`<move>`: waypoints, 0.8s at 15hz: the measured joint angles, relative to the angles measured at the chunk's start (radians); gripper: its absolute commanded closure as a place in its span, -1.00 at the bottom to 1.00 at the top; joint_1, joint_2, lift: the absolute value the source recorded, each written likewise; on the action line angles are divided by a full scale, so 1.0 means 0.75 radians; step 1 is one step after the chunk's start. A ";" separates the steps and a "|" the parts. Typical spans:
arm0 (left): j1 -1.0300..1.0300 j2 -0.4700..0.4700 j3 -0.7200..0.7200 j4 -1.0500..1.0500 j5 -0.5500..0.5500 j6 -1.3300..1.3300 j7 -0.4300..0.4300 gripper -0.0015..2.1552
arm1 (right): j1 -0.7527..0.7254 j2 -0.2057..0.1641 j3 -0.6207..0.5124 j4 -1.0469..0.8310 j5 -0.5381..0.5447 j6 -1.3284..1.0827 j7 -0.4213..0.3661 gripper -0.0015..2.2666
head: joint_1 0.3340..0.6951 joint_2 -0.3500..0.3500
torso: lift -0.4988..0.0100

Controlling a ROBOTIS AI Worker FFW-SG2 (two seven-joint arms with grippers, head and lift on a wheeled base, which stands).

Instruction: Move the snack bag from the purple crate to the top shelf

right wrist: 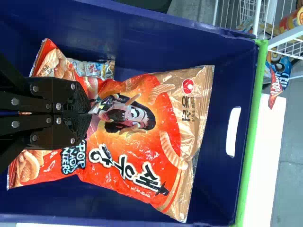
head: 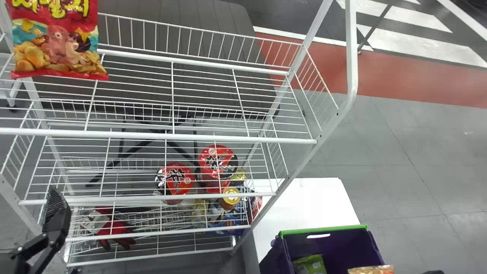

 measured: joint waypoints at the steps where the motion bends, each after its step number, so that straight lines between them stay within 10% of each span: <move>1: -0.003 0.000 -0.003 0.005 0.000 -0.002 -0.001 -0.93 | 0.003 0.000 -0.011 -0.002 0.000 0.002 0.008 0.35 | 1.00 -1.00 | 0.59; 12: -0.009 0.003 -0.014 0.024 0.000 -0.024 0.001 -0.93 | 0.020 0.002 -0.042 -0.024 -0.006 0.012 0.020 0.35 | 1.00 -1.00 | 0.77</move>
